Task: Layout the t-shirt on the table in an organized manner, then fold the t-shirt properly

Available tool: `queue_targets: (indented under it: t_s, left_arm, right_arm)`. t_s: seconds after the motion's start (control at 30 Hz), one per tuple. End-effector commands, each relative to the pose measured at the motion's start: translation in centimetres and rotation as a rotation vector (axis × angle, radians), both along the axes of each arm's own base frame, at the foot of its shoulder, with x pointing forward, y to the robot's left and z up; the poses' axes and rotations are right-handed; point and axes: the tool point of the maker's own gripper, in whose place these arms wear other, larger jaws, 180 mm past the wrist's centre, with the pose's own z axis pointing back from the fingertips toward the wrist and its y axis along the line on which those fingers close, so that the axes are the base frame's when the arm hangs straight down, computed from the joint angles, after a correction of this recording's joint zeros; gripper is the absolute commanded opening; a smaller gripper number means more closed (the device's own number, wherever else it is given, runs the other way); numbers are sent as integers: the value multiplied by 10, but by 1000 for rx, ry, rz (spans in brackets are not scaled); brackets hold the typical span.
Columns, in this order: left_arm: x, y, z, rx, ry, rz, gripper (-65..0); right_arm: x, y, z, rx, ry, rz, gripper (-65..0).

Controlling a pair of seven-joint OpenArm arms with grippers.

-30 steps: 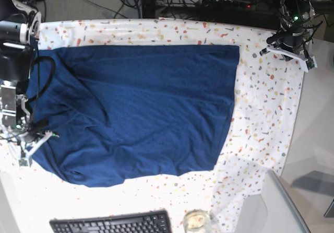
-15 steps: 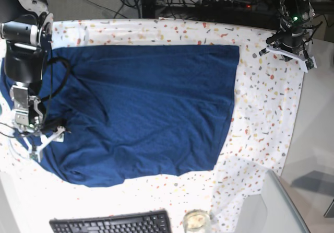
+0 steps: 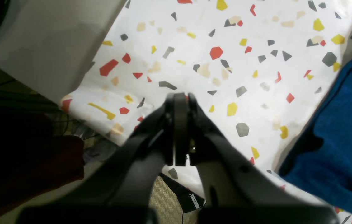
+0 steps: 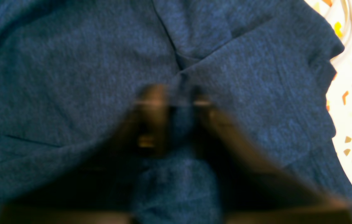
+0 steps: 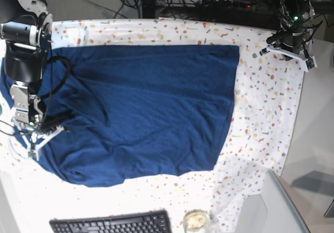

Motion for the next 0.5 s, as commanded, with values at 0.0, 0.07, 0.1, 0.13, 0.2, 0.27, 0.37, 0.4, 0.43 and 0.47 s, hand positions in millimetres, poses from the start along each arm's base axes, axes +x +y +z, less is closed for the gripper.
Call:
queue_targets:
  t_s: [0.0, 0.07, 0.1, 0.13, 0.2, 0.27, 0.37, 0.4, 0.43, 0.47]
  left_arm:
    - [4, 6, 9, 28, -23, -7, -650]
    - [4, 6, 9, 28, -23, -7, -650]
    - [4, 6, 9, 28, -23, -7, -650]
    - [4, 6, 9, 28, -23, -7, -650]
    - [3, 6, 8, 28, -21, -7, -650]
    - [3, 6, 9, 30, -21, -8, -650]
    - [4, 6, 9, 30, -23, -8, -650]
    - [4, 6, 9, 30, -23, -8, -650]
    - [5, 6, 9, 30, -25, -8, -650]
    - [5, 6, 9, 30, -25, -8, -650]
  right_arm:
    - [19, -10, 21, -20, -66, -12, -650]
    - [19, -10, 21, -20, -67, -12, -632]
    - [20, -10, 22, -21, -69, -12, -647]
    - [21, -9, 24, -22, -76, -10, -650]
    - [24, -9, 33, -37, -103, 0, -650]
    - [27, -9, 47, -61, -154, 11, -650]
    - [33, 4, 73, -71, -218, 32, -650]
    - [37, 9, 84, -67, -235, 51, -650]
    - [39, 18, 93, -59, -249, 80, -650]
    - [41, 25, 100, -52, -259, 105, -650]
